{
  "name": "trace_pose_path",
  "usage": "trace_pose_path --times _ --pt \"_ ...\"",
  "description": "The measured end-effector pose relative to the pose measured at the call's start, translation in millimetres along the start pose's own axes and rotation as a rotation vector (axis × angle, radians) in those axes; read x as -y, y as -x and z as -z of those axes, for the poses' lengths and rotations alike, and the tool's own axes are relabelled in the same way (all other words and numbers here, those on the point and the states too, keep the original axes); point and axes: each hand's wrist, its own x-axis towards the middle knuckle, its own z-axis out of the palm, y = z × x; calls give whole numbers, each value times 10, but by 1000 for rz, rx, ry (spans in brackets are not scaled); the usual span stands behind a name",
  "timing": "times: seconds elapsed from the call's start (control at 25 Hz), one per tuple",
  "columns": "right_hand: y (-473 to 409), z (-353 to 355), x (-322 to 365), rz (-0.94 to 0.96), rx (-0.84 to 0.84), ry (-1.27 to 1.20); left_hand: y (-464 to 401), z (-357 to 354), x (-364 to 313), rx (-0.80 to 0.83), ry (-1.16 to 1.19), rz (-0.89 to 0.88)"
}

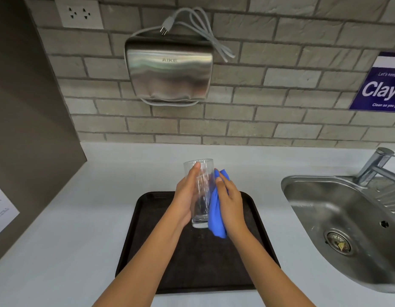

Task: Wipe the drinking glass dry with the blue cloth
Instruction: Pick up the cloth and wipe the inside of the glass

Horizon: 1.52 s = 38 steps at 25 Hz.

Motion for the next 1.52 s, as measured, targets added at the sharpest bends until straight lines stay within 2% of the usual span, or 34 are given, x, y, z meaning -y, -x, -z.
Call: trace_pose_path --times 0.12,0.24,0.32,0.36,0.44,0.48,0.6,0.68,0.76,0.8,0.92,1.0,1.24,1.52 --pt "46 -12 -61 -231 46 -222 -32 20 -154 -37 31 -9" --pt "128 -152 -52 -404 -12 -413 -87 -2 -306 -88 -16 7" --pt "143 -220 -68 -404 -88 -503 -119 -47 -296 -194 -140 -10" --pt "143 -236 -78 -379 -110 -513 -107 -48 -254 -241 -269 -72" --pt "131 -219 -104 -307 -156 -447 -6 -42 -90 -263 -528 -240" --pt "129 -206 -126 -253 -177 -366 42 -34 1 -259 -583 -278" --pt "236 -269 -147 -6 -218 10 106 -3 72 -244 -467 -200" --pt "342 -352 -186 219 -182 247 125 45 34 -209 -308 -96" --pt "345 -394 -221 376 -135 378 161 104 56 -152 -215 -49" --pt "315 -404 -174 377 -120 361 188 132 84 -125 -190 -55" --pt "111 -331 49 206 -87 144 232 177 135 -83 -165 -48" --pt "-4 -250 142 135 -93 100 227 165 136 -85 -151 -24" --pt "248 -472 51 358 -121 433 207 181 169 -13 23 -71" --pt "-52 -341 281 173 -38 162 248 187 124 -71 -51 -64"
